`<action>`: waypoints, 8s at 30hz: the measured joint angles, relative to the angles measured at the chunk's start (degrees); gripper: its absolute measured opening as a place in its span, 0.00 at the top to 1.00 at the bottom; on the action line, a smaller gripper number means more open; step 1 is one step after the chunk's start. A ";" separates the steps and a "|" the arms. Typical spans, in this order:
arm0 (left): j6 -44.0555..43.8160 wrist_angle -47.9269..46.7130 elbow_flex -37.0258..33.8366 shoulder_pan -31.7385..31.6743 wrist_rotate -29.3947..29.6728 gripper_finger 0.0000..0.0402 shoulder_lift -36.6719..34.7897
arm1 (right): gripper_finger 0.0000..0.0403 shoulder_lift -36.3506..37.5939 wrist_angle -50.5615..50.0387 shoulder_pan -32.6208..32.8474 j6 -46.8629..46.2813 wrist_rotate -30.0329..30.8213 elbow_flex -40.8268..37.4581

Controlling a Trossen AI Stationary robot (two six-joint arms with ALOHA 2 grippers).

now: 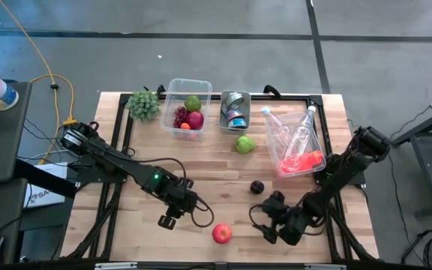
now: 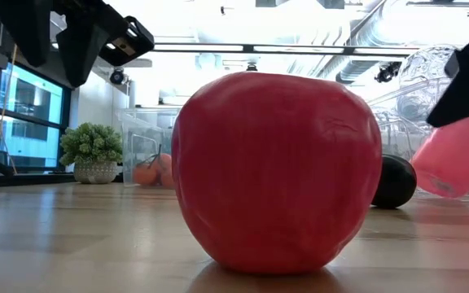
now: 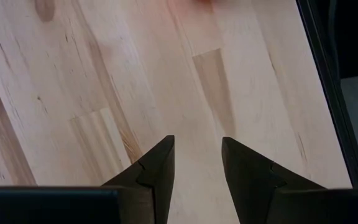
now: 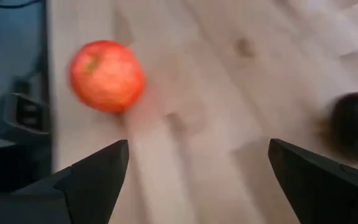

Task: Pick & Place Food Item
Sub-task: Adjust the right transparent bin on the table, then put the black plum into the left transparent bin

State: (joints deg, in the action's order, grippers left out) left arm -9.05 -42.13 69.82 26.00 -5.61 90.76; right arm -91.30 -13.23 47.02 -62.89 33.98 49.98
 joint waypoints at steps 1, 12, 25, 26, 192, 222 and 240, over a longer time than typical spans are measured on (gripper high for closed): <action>0.01 0.00 0.00 0.00 0.00 0.68 0.00 | 0.07 0.37 -2.01 0.71 -0.44 2.27 0.00; 0.05 -0.01 -0.02 0.00 0.14 0.68 0.00 | 0.06 -3.35 -24.38 7.74 -8.21 16.44 -0.09; 0.21 1.28 -0.02 0.00 1.48 0.68 0.00 | 0.07 -9.10 -39.19 5.01 -21.21 17.63 -0.53; 0.21 1.45 -0.02 0.00 1.46 0.68 0.00 | 0.07 -9.10 -39.98 4.39 -21.11 17.52 -0.85; 63.68 46.23 -0.61 -1.21 35.28 0.24 11.50 | 0.48 1.63 39.56 -28.47 34.68 -35.48 -7.81; 60.24 47.01 -0.63 -2.21 32.03 0.40 11.50 | 0.41 1.63 39.39 -28.32 32.98 -33.35 -7.80; 50.26 43.62 -0.70 -2.26 32.70 0.40 11.52 | 0.18 3.07 32.56 -28.08 34.47 -27.74 -7.74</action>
State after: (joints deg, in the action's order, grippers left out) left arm 41.21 1.49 69.12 23.73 27.09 102.28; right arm -88.23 19.33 18.94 -28.43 6.24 42.24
